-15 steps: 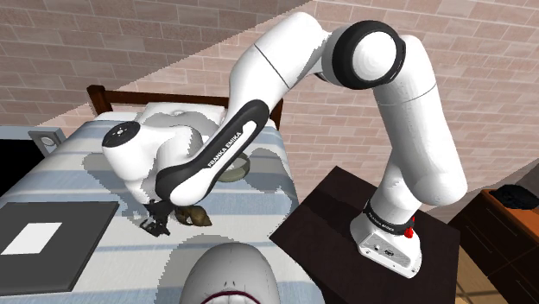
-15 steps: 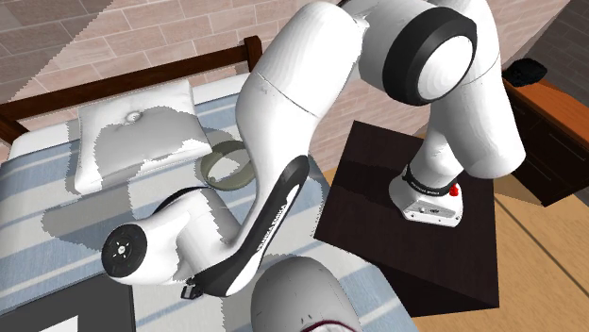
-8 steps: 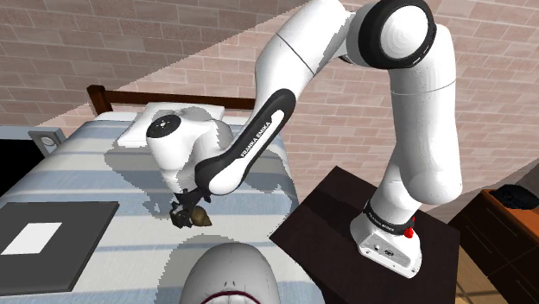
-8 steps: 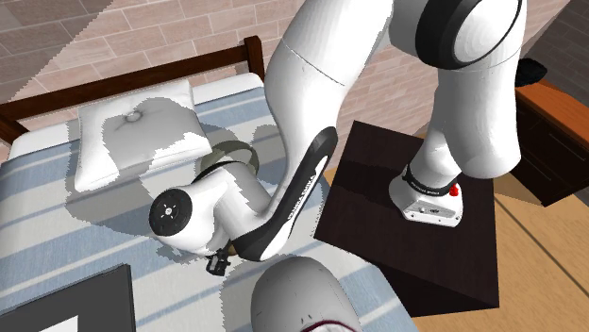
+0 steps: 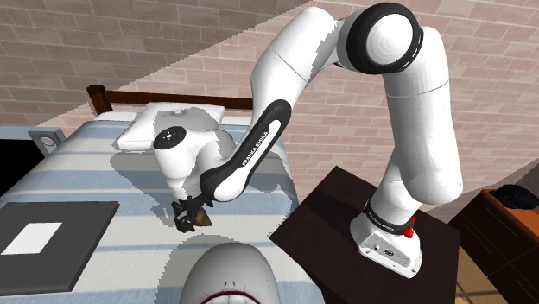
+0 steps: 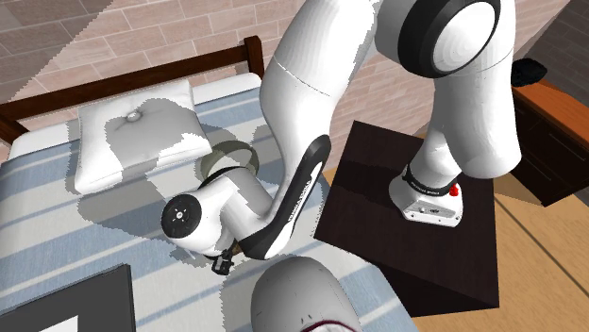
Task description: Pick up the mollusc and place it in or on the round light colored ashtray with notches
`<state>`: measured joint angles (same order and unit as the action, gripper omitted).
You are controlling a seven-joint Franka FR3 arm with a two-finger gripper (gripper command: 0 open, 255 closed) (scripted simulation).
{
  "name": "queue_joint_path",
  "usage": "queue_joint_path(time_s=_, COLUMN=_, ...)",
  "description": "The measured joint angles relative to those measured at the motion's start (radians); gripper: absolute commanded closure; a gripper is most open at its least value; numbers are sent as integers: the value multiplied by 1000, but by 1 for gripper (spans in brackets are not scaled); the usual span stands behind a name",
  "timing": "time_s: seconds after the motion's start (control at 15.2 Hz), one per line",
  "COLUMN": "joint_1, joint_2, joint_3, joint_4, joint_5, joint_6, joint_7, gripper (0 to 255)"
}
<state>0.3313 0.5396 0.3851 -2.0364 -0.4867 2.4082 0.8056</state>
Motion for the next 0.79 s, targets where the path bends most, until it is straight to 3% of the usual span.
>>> queue_joint_path(time_s=0.33, joint_1=1, joint_2=3, joint_3=-1, joint_4=0, joint_5=-2, joint_6=3, joint_7=2, gripper=0)
queue_joint_path(time_s=0.4, joint_1=1, joint_2=3, joint_3=-1, joint_4=0, joint_5=-2, joint_6=3, joint_7=2, gripper=255)
queue_joint_path(time_s=0.79, joint_1=1, joint_2=3, joint_3=-1, joint_4=0, joint_5=-2, joint_6=2, joint_7=2, gripper=255)
